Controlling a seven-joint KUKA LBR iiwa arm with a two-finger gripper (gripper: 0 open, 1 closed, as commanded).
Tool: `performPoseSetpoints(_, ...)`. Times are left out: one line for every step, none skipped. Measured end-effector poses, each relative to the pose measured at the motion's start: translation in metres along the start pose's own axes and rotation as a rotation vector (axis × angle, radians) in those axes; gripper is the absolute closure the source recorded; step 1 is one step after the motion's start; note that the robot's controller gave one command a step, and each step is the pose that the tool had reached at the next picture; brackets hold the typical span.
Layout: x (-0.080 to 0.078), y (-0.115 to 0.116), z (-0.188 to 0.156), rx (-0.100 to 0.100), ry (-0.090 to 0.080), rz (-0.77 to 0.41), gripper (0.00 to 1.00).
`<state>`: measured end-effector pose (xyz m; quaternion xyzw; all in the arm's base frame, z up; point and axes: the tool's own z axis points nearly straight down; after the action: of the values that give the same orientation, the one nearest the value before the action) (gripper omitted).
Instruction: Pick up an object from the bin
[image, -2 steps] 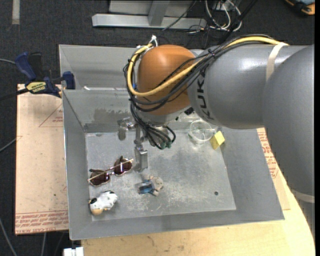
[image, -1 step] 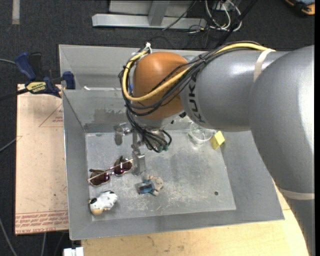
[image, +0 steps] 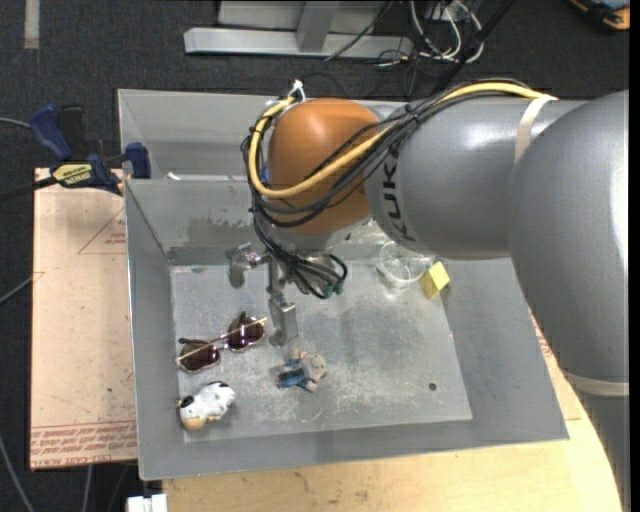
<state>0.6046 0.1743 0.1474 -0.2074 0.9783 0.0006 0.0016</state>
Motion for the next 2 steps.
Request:
performPoseSetpoints(-0.0013,0.0038,0.0809,-0.001,0.004,-0.159,0.0)
performPoseSetpoints(0.0,0.0022,0.0744,-0.001,-0.006,-0.262,1.0)
